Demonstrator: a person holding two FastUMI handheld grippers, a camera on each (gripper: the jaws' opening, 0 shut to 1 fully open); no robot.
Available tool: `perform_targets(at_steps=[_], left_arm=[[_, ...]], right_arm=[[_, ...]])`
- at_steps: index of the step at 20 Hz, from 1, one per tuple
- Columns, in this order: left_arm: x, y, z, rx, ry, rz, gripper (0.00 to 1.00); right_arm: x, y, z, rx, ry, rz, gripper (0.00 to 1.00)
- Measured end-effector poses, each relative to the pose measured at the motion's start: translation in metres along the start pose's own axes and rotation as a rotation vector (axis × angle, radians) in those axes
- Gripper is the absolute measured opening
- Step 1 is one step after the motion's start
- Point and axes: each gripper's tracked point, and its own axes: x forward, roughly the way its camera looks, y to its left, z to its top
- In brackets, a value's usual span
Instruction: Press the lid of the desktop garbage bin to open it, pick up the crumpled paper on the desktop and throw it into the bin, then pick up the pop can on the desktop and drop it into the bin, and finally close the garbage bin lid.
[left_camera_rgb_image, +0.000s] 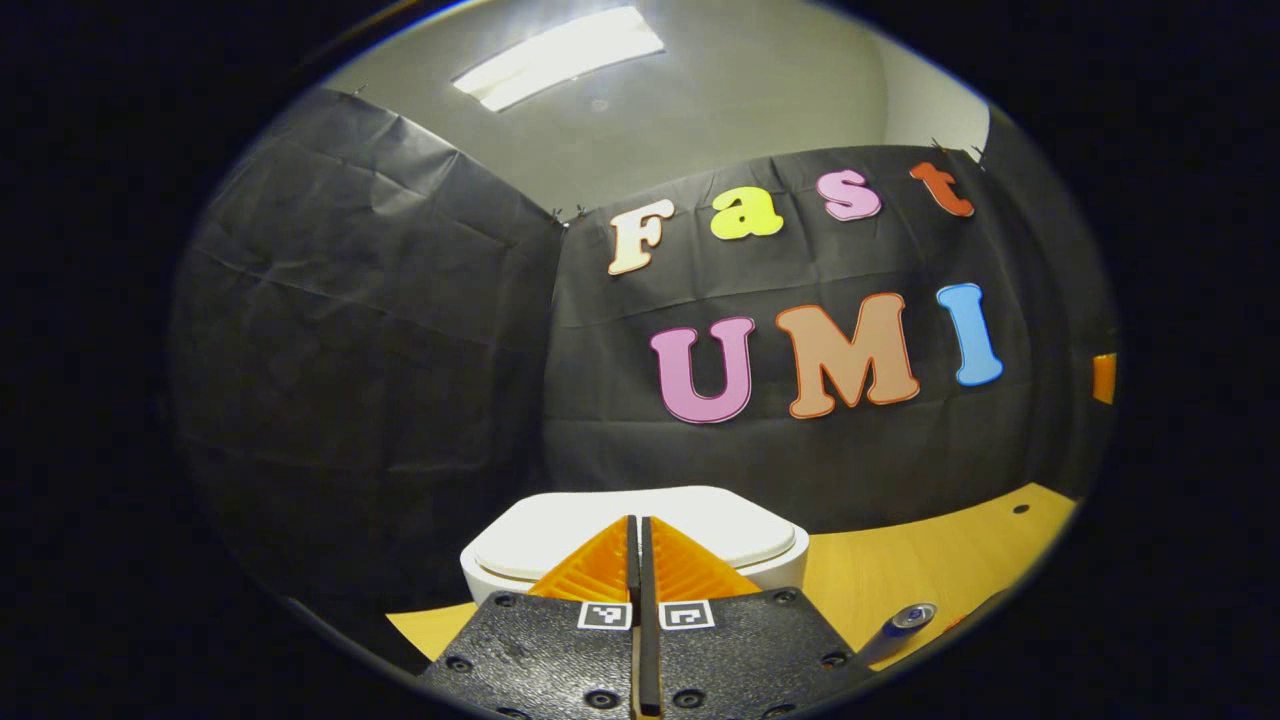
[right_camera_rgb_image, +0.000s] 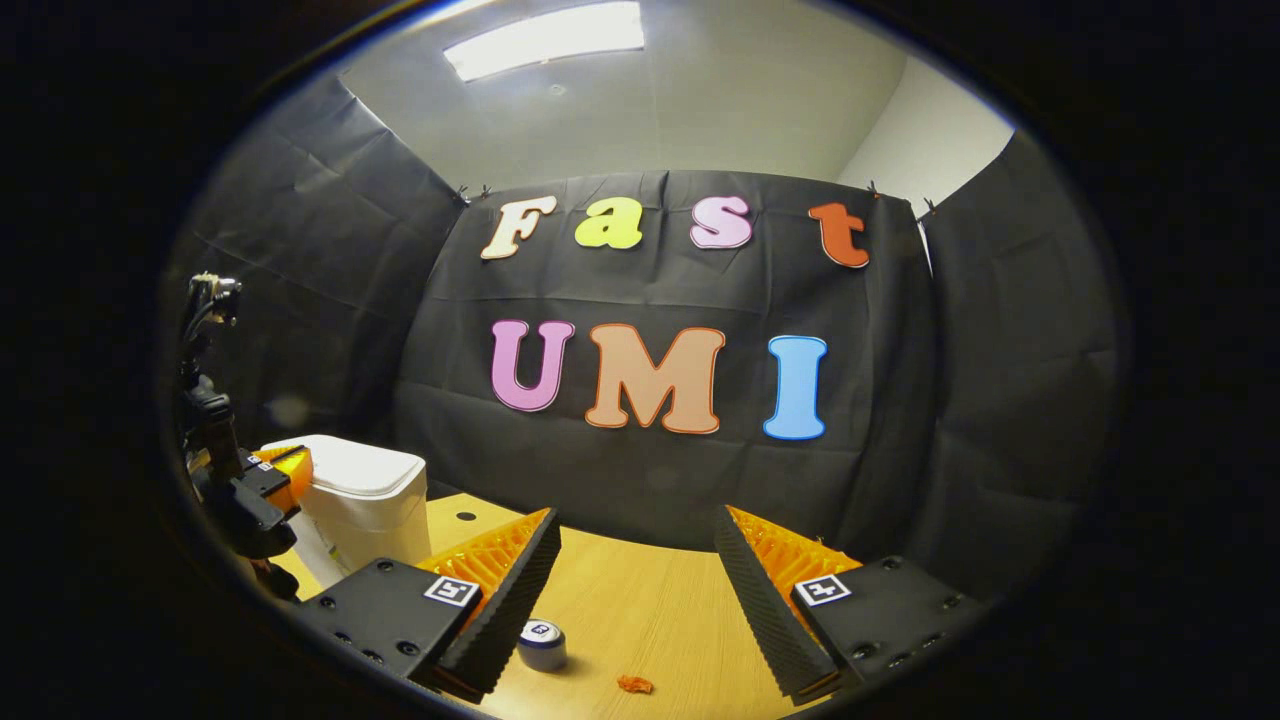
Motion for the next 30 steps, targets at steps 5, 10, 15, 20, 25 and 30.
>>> perform_targets(at_steps=[5, 10, 15, 20, 25, 30], left_arm=[[0.008, 0.004, 0.038, 0.026, -0.076, -0.015, 0.00], [0.003, 0.011, 0.081, -0.042, -0.153, -0.018, 0.00], [-0.014, 0.006, 0.109, -0.009, -0.220, -0.064, 0.00], [-0.029, -0.003, 0.118, -0.042, -0.229, -0.108, 0.00], [-0.044, -0.008, 0.125, -0.032, -0.250, -0.124, 0.08], [-0.047, -0.011, 0.114, -0.017, -0.210, -0.122, 0.63]], right_arm=[[0.000, -0.002, -0.012, 0.010, 0.020, 0.000, 0.98], [0.006, 0.001, -0.051, 0.031, 0.087, 0.030, 0.98], [0.016, 0.005, -0.108, 0.070, 0.234, 0.081, 0.94], [0.029, 0.010, -0.173, 0.034, 0.390, 0.144, 0.89], [0.042, 0.012, -0.234, 0.011, 0.534, 0.193, 0.88], [0.054, 0.009, -0.275, 0.040, 0.671, 0.193, 0.88]])
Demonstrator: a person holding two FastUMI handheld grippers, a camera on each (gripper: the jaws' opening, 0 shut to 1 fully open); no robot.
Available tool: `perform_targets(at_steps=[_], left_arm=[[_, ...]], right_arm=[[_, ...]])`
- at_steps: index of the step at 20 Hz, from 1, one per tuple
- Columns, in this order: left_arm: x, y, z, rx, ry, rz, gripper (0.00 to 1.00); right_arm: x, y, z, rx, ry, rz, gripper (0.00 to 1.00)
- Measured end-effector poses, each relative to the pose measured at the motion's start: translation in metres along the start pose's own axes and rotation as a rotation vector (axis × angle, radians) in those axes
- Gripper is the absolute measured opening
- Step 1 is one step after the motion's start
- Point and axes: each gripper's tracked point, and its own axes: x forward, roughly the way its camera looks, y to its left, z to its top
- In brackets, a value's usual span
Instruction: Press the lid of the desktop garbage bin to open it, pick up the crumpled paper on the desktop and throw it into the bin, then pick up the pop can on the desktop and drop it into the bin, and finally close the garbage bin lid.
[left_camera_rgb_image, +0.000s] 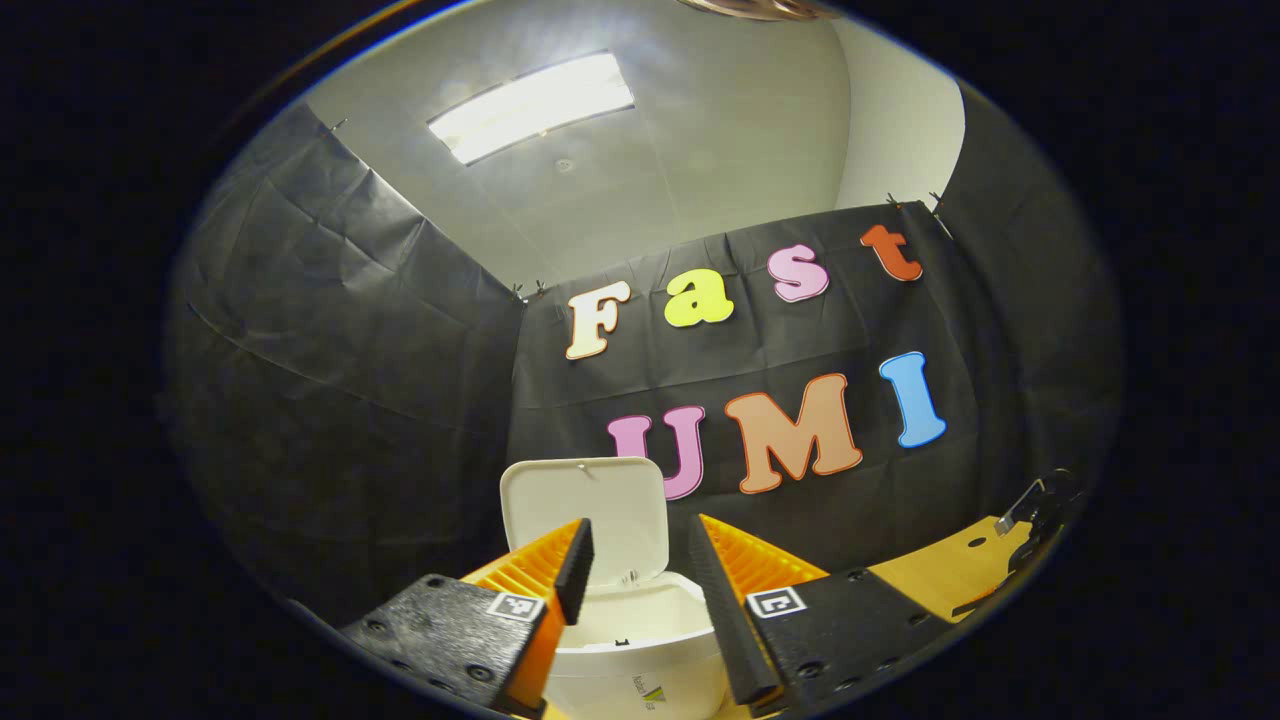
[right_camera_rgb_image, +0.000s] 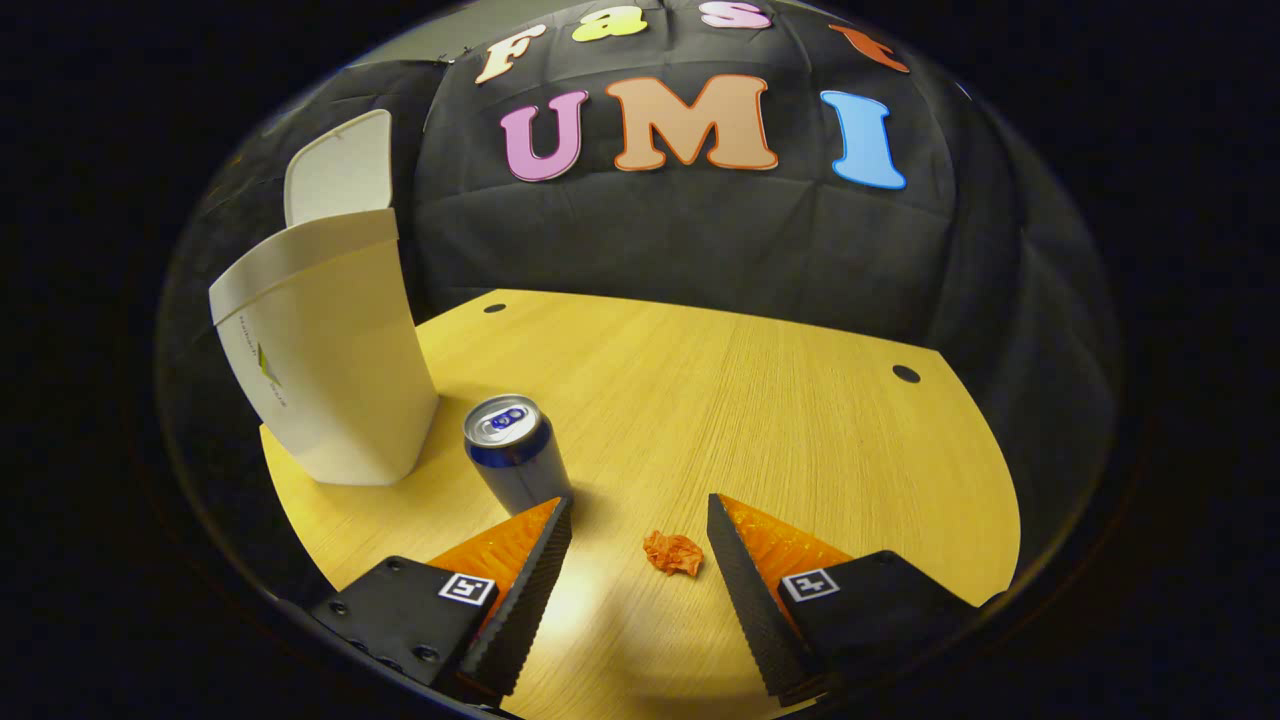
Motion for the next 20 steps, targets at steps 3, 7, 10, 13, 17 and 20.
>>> perform_targets(at_steps=[3, 7, 10, 13, 17, 20], left_arm=[[-0.001, -0.001, -0.003, 0.011, 0.008, 0.016, 0.89], [-0.006, 0.004, 0.000, 0.020, 0.001, 0.047, 0.96], [-0.006, 0.009, -0.007, 0.031, 0.014, 0.070, 0.99], [-0.008, 0.015, -0.010, 0.030, 0.025, 0.090, 0.93], [-0.008, 0.018, -0.012, 0.044, 0.030, 0.109, 0.93], [-0.008, 0.018, -0.016, 0.046, 0.038, 0.111, 0.93]], right_arm=[[0.019, -0.007, -0.016, -0.029, 0.049, -0.020, 0.89], [0.037, -0.010, -0.034, -0.039, 0.130, -0.008, 0.90], [0.055, -0.014, -0.040, -0.028, 0.172, -0.007, 0.82], [0.063, -0.016, -0.051, -0.013, 0.227, 0.000, 0.69], [0.064, -0.013, -0.052, -0.012, 0.242, 0.017, 0.55], [0.065, -0.011, -0.052, -0.014, 0.239, 0.020, 0.39]])
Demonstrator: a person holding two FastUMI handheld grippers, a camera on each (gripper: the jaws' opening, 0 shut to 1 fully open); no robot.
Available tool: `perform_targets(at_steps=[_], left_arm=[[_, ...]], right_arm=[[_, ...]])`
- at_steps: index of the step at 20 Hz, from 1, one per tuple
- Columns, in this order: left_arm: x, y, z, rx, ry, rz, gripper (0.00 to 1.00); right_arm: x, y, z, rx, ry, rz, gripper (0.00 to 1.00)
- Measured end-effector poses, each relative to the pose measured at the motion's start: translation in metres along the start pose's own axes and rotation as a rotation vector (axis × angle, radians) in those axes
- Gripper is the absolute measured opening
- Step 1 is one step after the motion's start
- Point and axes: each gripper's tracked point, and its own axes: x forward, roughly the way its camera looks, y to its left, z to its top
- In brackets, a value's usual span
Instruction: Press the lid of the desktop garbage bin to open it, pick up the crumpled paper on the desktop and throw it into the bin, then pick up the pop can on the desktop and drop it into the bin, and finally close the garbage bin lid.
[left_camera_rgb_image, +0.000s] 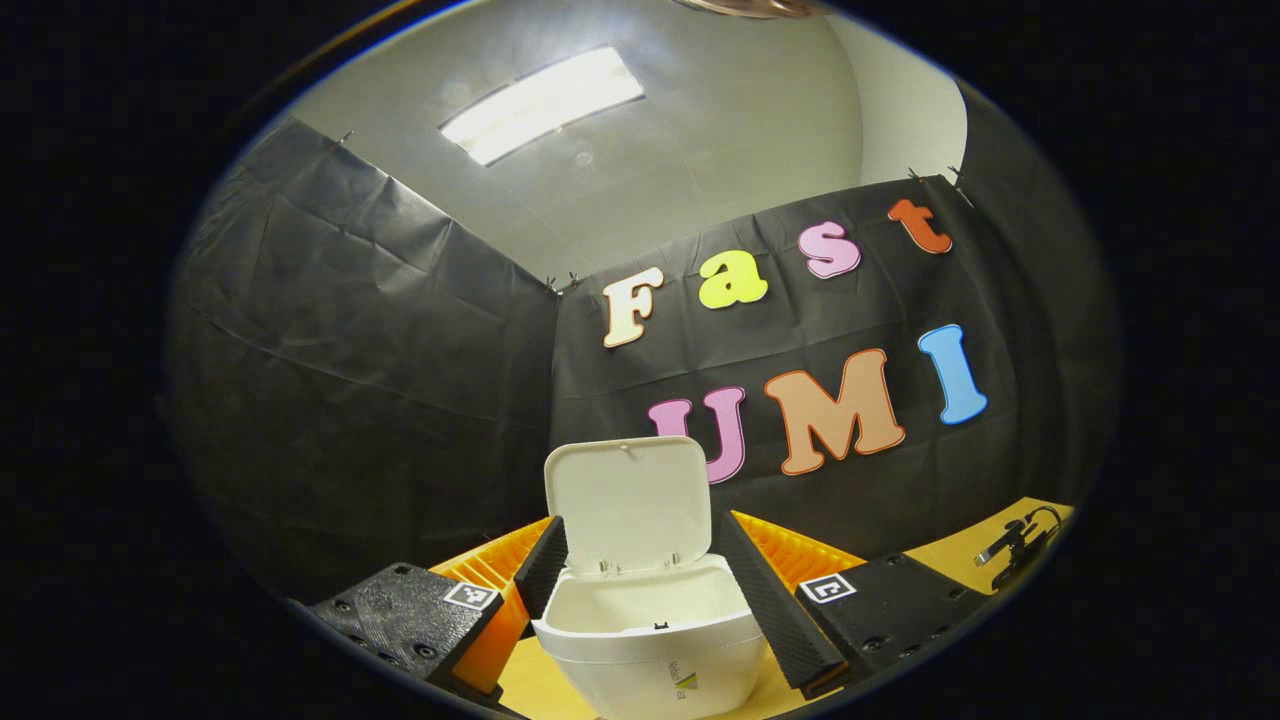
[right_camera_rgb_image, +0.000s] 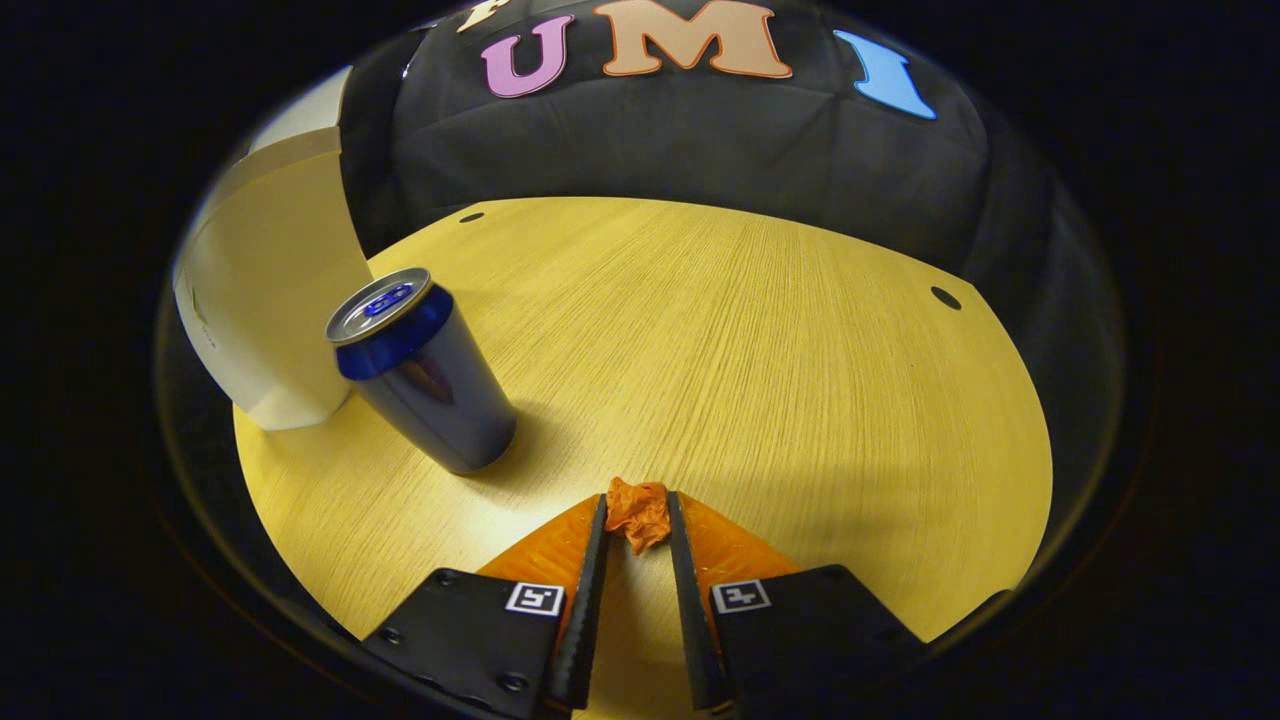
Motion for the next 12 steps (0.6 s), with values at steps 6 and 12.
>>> perform_targets(at_steps=[6, 12], left_arm=[[0.001, -0.002, 0.002, 0.000, -0.005, -0.010, 0.93], [-0.001, -0.005, -0.005, -0.007, 0.014, -0.037, 0.93]], right_arm=[[-0.001, 0.000, 0.004, -0.015, -0.023, -0.011, 0.28], [-0.037, 0.016, 0.069, -0.065, -0.214, 0.040, 0.27]])
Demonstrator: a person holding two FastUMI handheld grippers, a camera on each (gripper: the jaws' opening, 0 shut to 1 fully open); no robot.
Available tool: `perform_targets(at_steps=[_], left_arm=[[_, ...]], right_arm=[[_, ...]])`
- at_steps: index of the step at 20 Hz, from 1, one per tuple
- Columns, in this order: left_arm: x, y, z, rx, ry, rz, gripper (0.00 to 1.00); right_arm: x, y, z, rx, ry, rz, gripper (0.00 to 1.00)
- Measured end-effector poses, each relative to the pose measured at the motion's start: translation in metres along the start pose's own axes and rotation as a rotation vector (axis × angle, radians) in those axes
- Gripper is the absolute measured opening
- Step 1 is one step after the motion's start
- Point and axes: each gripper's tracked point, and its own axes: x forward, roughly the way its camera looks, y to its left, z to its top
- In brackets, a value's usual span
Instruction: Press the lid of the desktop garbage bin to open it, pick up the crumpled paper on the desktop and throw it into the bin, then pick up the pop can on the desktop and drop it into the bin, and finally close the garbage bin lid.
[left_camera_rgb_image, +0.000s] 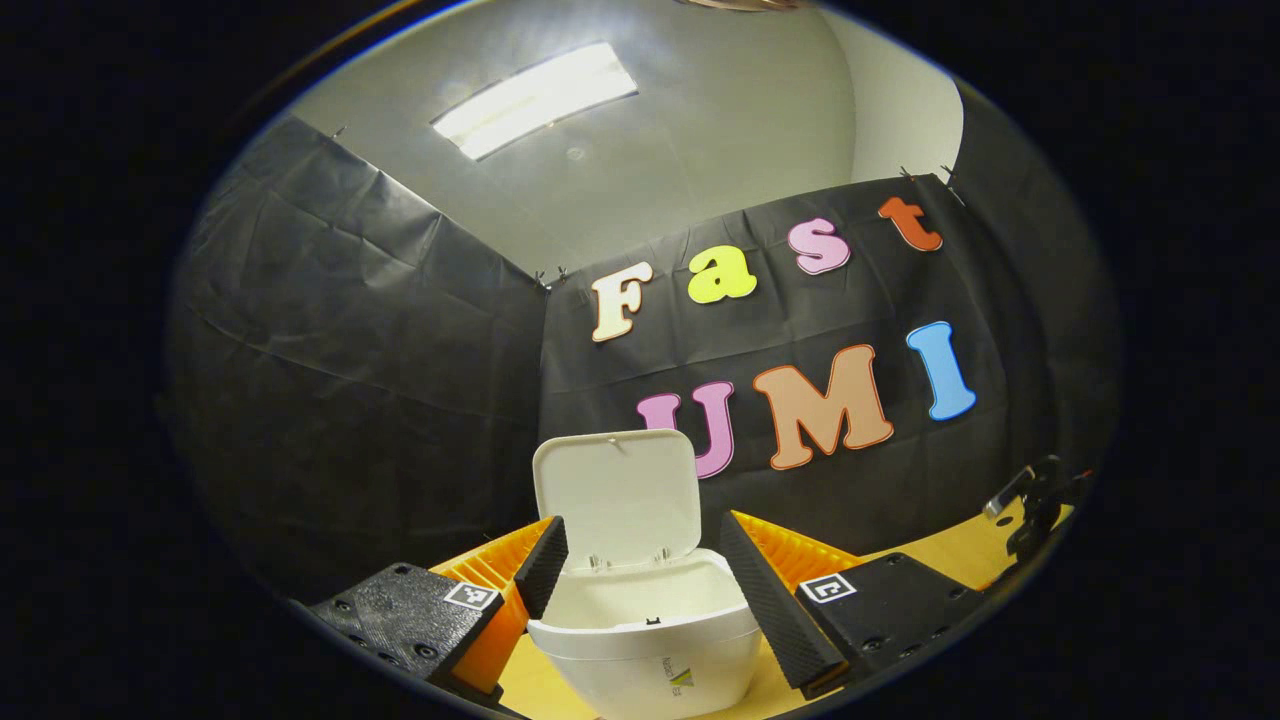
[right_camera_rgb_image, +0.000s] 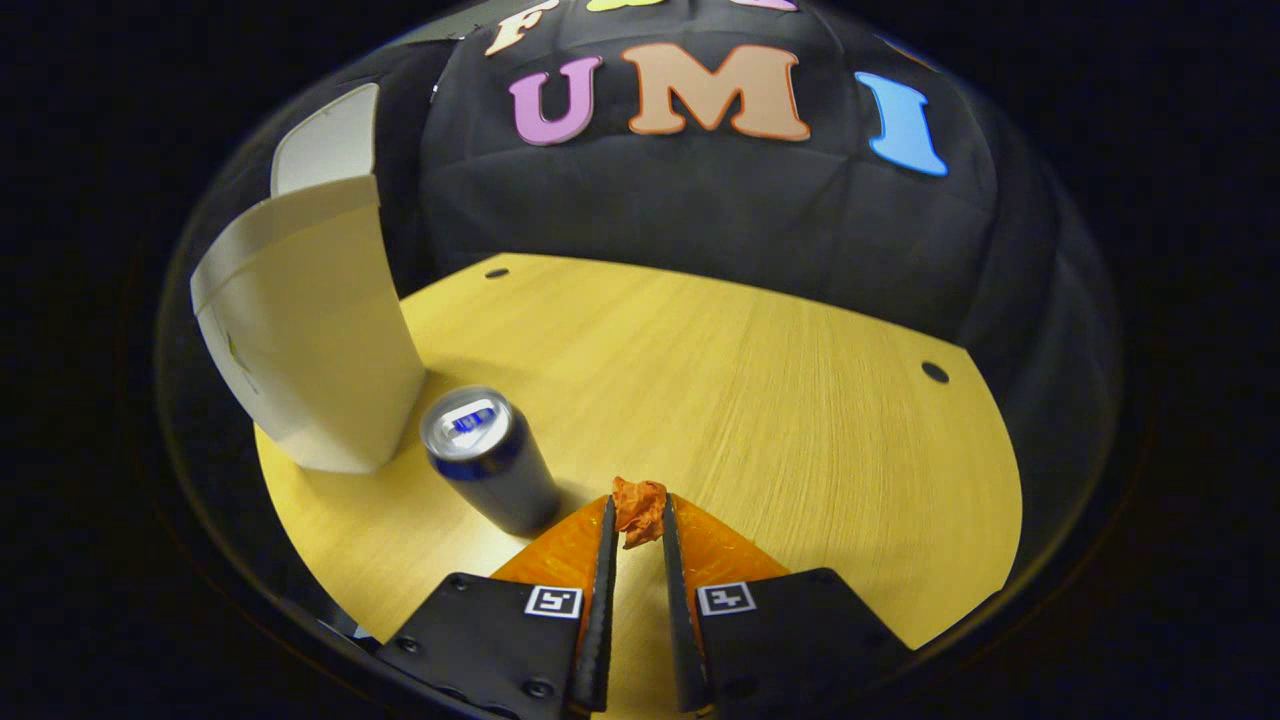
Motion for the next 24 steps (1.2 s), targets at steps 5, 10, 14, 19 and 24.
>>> perform_targets(at_steps=[5, 10, 14, 19, 24], left_arm=[[-0.003, 0.009, -0.007, -0.016, 0.022, 0.000, 0.93], [-0.009, 0.026, -0.015, -0.017, 0.039, 0.021, 0.93], [-0.019, 0.046, -0.025, -0.010, 0.064, 0.052, 0.93], [-0.032, 0.082, -0.028, 0.016, 0.085, 0.120, 0.93], [-0.045, 0.114, -0.028, 0.051, 0.093, 0.196, 0.93]], right_arm=[[-0.038, 0.054, 0.088, -0.036, -0.178, 0.149, 0.27], [-0.074, 0.112, 0.150, -0.136, -0.333, 0.263, 0.28], [-0.085, 0.173, 0.180, -0.187, -0.386, 0.355, 0.29], [-0.080, 0.228, 0.197, -0.279, -0.414, 0.405, 0.28], [-0.067, 0.260, 0.203, -0.307, -0.410, 0.437, 0.40]])
